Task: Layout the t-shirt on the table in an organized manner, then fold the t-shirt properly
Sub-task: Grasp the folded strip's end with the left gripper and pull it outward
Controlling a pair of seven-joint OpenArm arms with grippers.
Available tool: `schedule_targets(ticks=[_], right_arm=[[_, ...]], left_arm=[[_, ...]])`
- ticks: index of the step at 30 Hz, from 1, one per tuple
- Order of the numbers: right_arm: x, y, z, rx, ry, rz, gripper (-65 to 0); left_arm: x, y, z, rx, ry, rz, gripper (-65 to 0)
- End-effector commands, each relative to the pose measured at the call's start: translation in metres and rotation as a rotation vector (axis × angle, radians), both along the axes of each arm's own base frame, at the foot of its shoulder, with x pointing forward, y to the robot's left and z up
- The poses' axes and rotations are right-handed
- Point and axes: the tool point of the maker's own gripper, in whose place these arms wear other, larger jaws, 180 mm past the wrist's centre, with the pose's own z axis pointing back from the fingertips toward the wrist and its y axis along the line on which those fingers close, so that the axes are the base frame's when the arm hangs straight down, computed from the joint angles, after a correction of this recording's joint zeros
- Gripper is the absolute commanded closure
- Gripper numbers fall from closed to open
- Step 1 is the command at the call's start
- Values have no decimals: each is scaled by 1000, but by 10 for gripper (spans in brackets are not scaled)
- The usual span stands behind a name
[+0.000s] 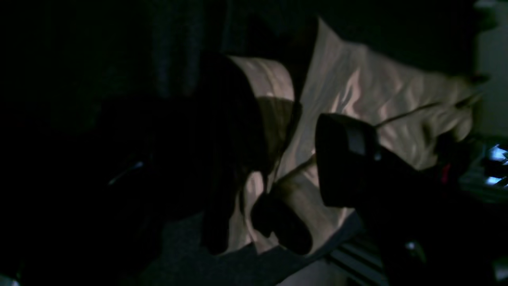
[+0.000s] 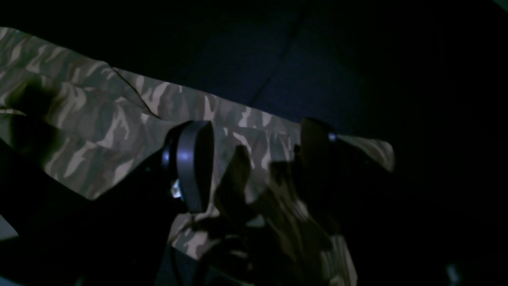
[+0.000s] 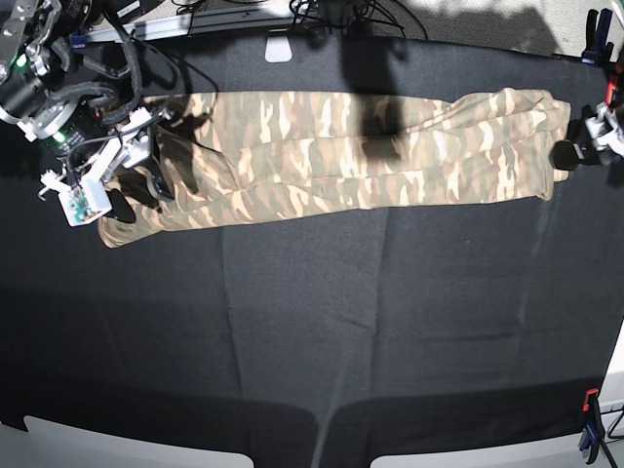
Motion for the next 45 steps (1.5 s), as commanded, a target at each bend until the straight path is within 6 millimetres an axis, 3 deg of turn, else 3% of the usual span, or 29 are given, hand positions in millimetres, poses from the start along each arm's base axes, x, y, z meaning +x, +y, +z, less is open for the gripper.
schedule_targets(ticks=[1, 6, 20, 24, 26, 28, 29, 38, 45], right_arm=[[4, 3, 13, 9, -48, 13, -336], [4, 3, 13, 9, -48, 13, -336], [4, 2, 12, 7, -44, 13, -336], [4, 2, 12, 7, -44, 13, -336], [4, 2, 12, 7, -44, 13, -336], [4, 2, 12, 7, -44, 13, -336], [4, 2, 12, 6, -44, 12, -336], [3, 2, 12, 6, -44, 12, -336], [9, 10, 30, 25, -120, 30, -336]], left_arm=[[-3, 0, 5, 14, 10, -30, -452], [1, -10, 25, 27, -67, -75, -452], [-6, -17, 23, 26, -64, -88, -441], [-5, -23, 21, 9, -73, -77, -322], [-3, -22, 23, 9, -84, -68, -201], [2, -19, 26, 13, -109, -50, -28], [6, -17, 28, 15, -127, -36, 0], [23, 12, 50, 80, -208, 7, 0], [24, 9, 56, 101, -217, -26, 0]])
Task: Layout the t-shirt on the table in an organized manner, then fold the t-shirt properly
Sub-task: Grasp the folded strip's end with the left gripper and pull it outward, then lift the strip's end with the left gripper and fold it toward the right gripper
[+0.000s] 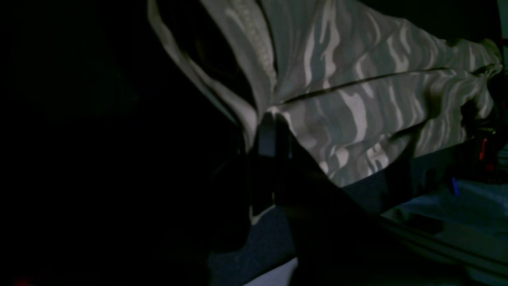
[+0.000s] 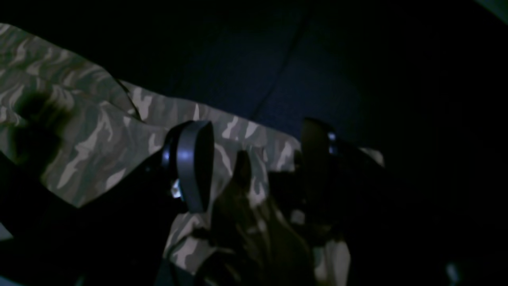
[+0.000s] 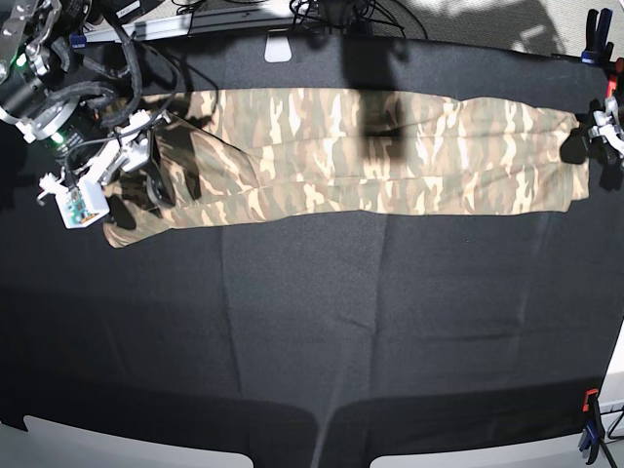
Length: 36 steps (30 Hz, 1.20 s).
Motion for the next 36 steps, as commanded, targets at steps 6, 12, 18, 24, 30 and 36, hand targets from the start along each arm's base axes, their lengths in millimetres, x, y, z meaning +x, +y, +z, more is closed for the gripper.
schedule_targets(ticks=[6, 12, 18, 24, 30, 36], right_arm=[[9, 12, 36, 35, -125, -3, -336], [15, 8, 45, 56, -156, -45, -336], [32, 5, 67, 68, -237, -64, -336], [48, 3, 92, 82, -320, -80, -336], [52, 3, 101, 82, -347, -79, -336], [52, 3, 100, 80, -344, -80, -336]], left_arm=[[20, 3, 34, 136, -73, -39, 0], [32, -34, 66, 192, -159, -75, 0], [28, -91, 91, 147, -277, -123, 0], [14, -135, 91, 3, -323, -55, 0], [17, -188, 87, -146, -340, -22, 0], [12, -272, 82, -194, -324, -207, 0]])
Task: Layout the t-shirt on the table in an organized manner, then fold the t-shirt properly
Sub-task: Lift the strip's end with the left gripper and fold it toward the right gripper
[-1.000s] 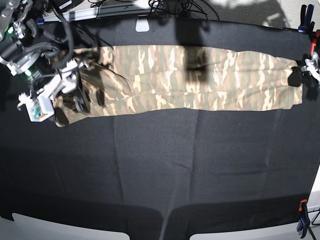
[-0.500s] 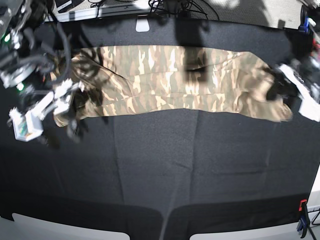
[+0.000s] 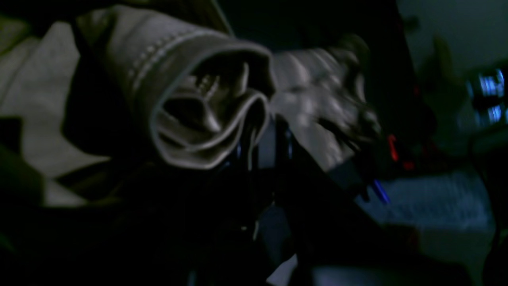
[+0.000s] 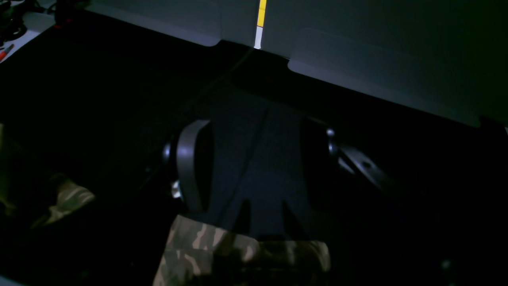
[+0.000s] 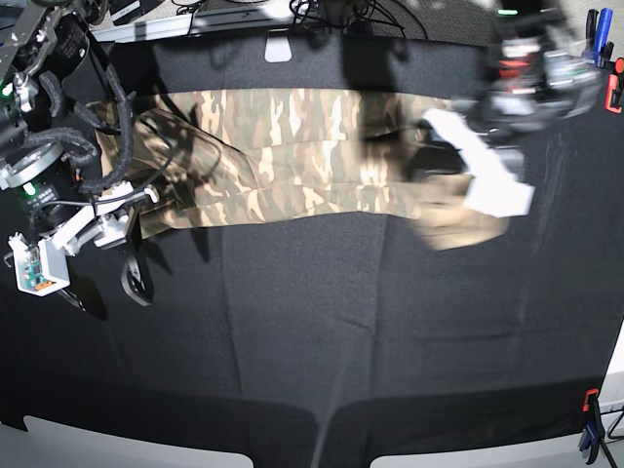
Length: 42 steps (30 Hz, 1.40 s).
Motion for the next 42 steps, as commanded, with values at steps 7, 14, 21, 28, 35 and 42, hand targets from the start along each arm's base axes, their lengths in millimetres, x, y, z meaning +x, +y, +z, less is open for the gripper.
schedule_targets(ticks=[7, 14, 21, 28, 35, 42], right_arm=[[0, 2, 14, 0, -49, 11, -336], [0, 2, 13, 1, -45, 12, -336], [0, 1, 11, -3, -34, 10, -336], [0, 2, 12, -2, -36, 10, -336], [1, 3, 18, 7, -74, 15, -336], [5, 2, 26, 5, -99, 14, -336]], left_arm=[[-14, -75, 22, -32, -107, -195, 0], [-22, -125, 39, -1, -267, -257, 0], [-13, -122, 21, 120, -245, -201, 0], [-15, -123, 16, 124, -231, -208, -17], [-25, -137, 21, 105, -240, -255, -286], [-40, -166, 35, 70, -285, -349, -286]])
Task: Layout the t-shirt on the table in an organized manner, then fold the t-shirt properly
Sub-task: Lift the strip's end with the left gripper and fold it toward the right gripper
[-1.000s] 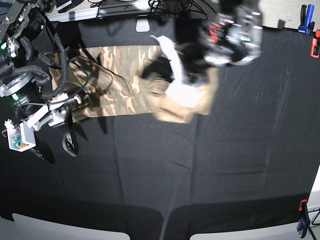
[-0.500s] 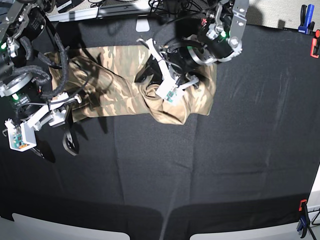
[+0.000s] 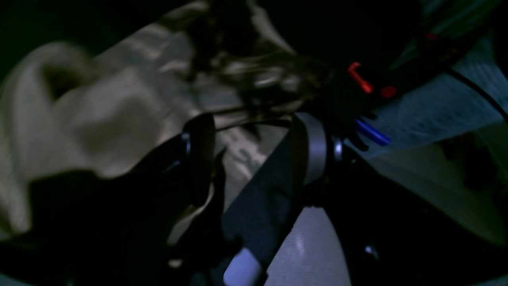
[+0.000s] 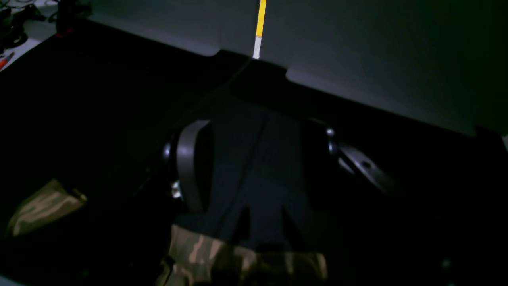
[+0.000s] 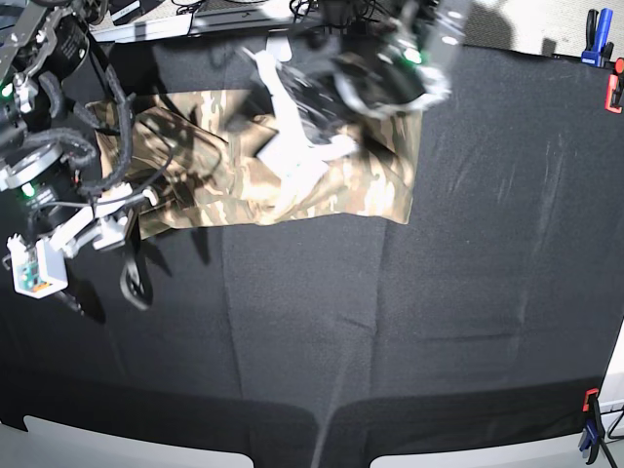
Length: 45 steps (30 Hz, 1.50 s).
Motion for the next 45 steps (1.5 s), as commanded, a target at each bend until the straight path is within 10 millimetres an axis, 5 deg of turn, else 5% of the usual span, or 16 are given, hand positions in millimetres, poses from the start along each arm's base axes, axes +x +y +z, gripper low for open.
schedule_targets(ticks=[1, 9, 17, 21, 25, 29, 31, 39, 45], right_arm=[[1, 2, 18, -1, -65, 11, -336], [4, 0, 19, -12, -58, 3, -336], [4, 0, 19, -12, -56, 2, -336], [4, -1, 16, -16, -45, 0, -336], [4, 0, 15, -16, -39, 1, -336], [4, 0, 15, -16, -39, 1, -336], [4, 0, 15, -16, -39, 1, -336], [4, 0, 16, -14, -39, 2, -336], [4, -3, 9, -31, -7, -11, -336]], left_arm=[[8, -3, 18, -51, -44, 11, -286], [41, 20, 11, 204, -193, 40, -286], [53, 38, 70, 150, -331, 162, -285], [92, 95, 53, 356, -322, 500, -279], [103, 130, 13, 447, -200, 702, -279], [91, 114, -40, 464, -36, 631, -279], [83, 96, -51, 401, 29, 586, -279], [74, 15, -3, 200, -81, 461, -279], [70, 13, -18, 330, -182, 431, -279]])
